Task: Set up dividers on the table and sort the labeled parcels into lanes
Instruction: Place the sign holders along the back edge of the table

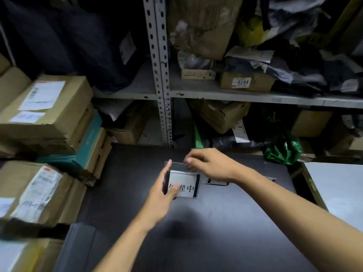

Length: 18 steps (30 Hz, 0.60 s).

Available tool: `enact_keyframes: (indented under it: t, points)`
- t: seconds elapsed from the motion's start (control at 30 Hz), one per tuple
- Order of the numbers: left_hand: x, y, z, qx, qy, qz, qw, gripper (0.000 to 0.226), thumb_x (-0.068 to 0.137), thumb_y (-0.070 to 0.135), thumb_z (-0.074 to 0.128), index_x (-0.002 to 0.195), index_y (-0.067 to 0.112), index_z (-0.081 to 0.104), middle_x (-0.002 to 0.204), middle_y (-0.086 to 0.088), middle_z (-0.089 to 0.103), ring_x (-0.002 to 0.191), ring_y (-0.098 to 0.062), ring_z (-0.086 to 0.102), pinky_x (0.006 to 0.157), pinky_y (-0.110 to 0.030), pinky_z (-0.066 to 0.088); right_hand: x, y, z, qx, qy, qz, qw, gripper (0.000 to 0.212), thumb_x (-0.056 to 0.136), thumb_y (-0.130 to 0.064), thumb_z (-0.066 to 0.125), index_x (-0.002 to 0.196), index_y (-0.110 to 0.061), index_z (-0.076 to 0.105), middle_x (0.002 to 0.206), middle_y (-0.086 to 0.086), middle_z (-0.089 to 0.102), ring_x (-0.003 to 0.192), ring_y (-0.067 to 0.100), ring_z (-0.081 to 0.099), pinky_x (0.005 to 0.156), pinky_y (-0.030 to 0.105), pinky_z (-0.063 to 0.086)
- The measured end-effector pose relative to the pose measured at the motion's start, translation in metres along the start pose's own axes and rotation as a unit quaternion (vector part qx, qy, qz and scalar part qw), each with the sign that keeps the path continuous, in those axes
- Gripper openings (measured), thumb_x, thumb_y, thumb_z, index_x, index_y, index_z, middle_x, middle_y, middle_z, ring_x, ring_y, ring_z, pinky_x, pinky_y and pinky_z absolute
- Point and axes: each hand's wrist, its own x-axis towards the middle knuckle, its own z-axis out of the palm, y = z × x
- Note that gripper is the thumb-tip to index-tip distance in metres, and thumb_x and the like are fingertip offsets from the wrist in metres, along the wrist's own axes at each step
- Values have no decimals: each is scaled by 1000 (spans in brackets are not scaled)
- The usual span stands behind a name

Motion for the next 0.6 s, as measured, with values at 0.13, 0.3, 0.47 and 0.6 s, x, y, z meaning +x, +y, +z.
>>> enact_keyframes:
  t: [0.13,0.3,0.47,0.6]
  points:
    - [-15,21,-22,15,4,15,1000,63,95,22,59,137,57,27,145,6,45,123,-13,55,90,-26,55,-2,-51,14,-36,-133,2,990,23,99,-49,46,102,-34,63,93,-12,65,82,1,60,68,23,45]
    - [-41,28,-58,-14,33,21,999,68,94,17,61,136,58,27,130,24,51,110,3,60,81,-22,56,-2,-81,16,65,-19,17,998,16,98,-33,57,98,-22,68,93,-6,70,86,6,66,74,25,53]
    - [-67,29,-88,-6,6,24,1000,70,92,27,63,132,72,27,135,34,46,120,12,50,87,-10,47,-6,-103,33,282,120,78,949,22,92,-9,65,109,-21,56,112,2,70,99,12,70,82,30,60]
    - [-79,32,-96,15,-43,40,998,74,82,56,66,139,68,20,155,17,33,142,-2,31,117,-31,28,-10,-131,64,460,196,75,863,51,87,11,58,120,-24,43,115,13,62,104,23,69,72,32,60]
